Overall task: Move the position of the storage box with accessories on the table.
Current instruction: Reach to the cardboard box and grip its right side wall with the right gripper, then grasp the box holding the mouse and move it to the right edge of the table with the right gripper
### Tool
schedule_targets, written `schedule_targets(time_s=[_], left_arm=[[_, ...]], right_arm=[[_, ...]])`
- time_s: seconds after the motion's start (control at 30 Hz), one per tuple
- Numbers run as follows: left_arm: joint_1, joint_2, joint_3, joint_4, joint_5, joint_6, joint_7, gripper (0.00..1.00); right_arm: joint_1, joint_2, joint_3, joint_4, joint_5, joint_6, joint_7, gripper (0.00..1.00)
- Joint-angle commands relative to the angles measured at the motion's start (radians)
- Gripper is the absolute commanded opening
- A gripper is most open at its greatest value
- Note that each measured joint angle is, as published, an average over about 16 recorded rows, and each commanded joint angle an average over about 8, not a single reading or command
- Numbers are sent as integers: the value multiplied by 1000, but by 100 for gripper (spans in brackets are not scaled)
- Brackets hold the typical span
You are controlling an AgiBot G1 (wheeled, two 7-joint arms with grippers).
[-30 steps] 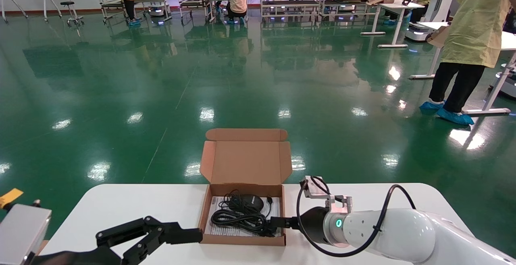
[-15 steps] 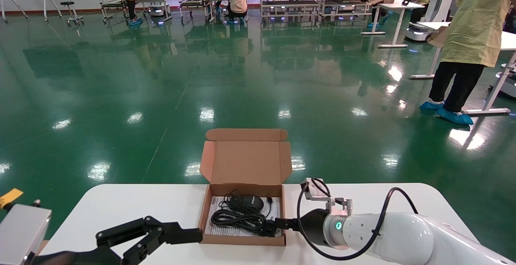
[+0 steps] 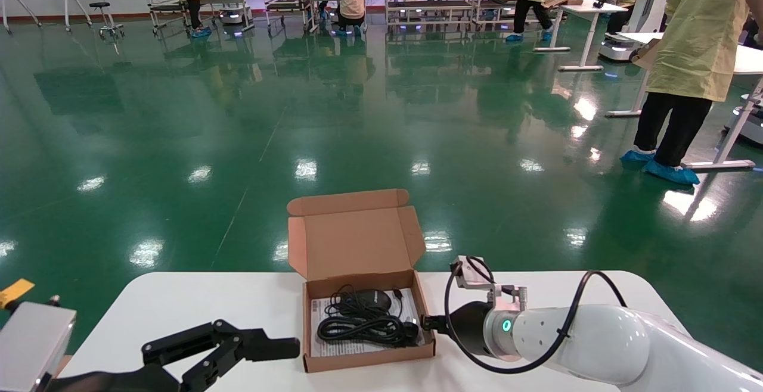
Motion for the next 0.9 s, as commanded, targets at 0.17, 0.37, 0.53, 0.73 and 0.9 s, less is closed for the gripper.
schedule_targets(time_s=[0.17, 0.37, 0.53, 0.73, 0.9], left_arm=[[0, 0, 0, 0, 0, 0, 0, 100], [0, 0, 0, 0, 0, 0, 0, 100], [0, 0, 0, 0, 0, 0, 0, 100], [0, 0, 0, 0, 0, 0, 0, 100], [0, 0, 0, 0, 0, 0, 0, 100]], right_arm=[[12, 4, -1, -17, 26, -17, -26, 0], [16, 9, 3, -41, 51, -37, -64, 0], [25, 14, 11, -61, 73, -57, -96, 0], [59, 36, 32, -67, 109, -107, -147, 0], [104, 82, 60, -53, 150, -180, -205, 0]])
